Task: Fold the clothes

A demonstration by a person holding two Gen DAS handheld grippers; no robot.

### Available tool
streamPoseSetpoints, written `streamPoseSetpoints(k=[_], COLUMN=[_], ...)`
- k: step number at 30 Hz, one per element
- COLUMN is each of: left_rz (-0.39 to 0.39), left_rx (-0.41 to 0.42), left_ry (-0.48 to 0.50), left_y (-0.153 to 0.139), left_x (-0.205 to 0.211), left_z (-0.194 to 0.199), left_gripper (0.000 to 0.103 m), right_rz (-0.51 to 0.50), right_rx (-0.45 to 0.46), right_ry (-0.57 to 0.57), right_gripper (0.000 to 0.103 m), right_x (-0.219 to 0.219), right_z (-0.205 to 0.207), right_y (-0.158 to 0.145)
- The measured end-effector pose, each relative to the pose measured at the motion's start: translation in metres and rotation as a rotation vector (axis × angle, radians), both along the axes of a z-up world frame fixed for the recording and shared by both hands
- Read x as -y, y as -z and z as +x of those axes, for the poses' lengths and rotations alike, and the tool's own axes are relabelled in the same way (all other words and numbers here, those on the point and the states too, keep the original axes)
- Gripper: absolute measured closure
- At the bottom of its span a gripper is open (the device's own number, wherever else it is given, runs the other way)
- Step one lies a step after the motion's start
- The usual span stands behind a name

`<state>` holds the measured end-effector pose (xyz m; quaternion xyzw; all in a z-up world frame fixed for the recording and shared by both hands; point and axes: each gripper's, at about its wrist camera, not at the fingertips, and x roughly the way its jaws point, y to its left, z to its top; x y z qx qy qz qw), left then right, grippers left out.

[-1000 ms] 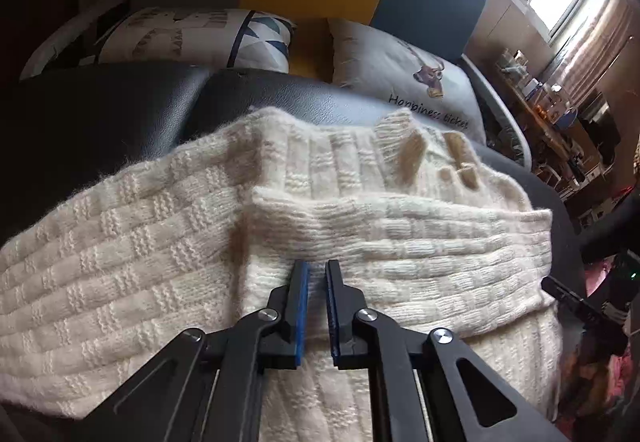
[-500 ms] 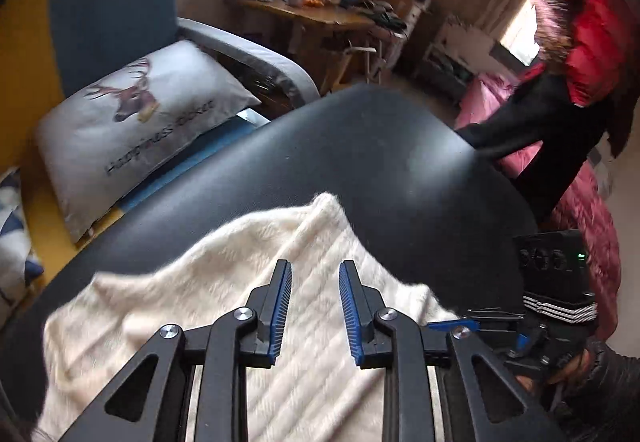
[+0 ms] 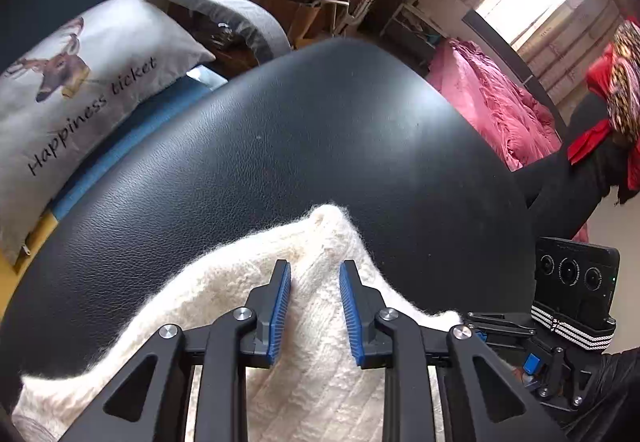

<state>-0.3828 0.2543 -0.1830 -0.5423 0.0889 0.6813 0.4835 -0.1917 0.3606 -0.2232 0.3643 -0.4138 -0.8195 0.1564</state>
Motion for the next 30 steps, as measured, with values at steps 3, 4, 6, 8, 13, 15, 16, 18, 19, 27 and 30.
streamPoseSetpoints(k=[3,4,6,8,13,15,16,18,19,27,30], left_rz=[0.015,0.018,0.019,0.058,-0.094,-0.114,-0.100,-0.065,-0.042,0.020,-0.014], left_rx=[0.037,0.013,-0.068,-0.152,-0.342,-0.368,-0.363,-0.337,-0.322,-0.367,-0.381], left_ry=[0.002,0.002,0.005,-0.005,-0.033,-0.059,-0.088,-0.154,-0.192,-0.423,-0.495], left_y=[0.005,0.004,-0.002,-0.018,-0.008,0.001,0.000,-0.006,-0.010,-0.039,-0.039], left_x=[0.004,0.005,0.009,0.016,0.009,0.007,0.008,0.014,0.019,0.092,0.125], left_z=[-0.003,0.000,0.010,0.026,0.050,0.052,0.052,0.049,0.048,0.072,0.095], left_gripper=[0.078,0.079,0.101,0.100,0.100,0.099,0.099,0.094,0.094,0.089,0.089], right_rz=[0.007,0.015,0.058,0.117,0.266,0.279,0.279,0.278,0.278,0.495,0.581], right_rx=[-0.006,-0.008,-0.005,0.000,0.064,0.078,0.079,0.082,0.084,0.030,-0.010], right_ry=[0.012,0.017,0.034,0.051,0.045,0.041,0.041,0.040,0.040,0.028,0.002], right_gripper=[0.027,0.028,0.041,0.070,0.091,0.094,0.094,0.095,0.095,0.081,0.081], right_x=[0.001,0.001,0.002,0.002,0.004,0.002,0.001,-0.001,-0.003,-0.003,0.009], right_z=[-0.001,-0.002,-0.002,-0.002,0.005,0.008,0.010,0.013,0.015,0.035,0.016], right_y=[-0.001,-0.001,-0.002,-0.004,0.003,0.004,0.004,0.003,0.003,-0.032,-0.047])
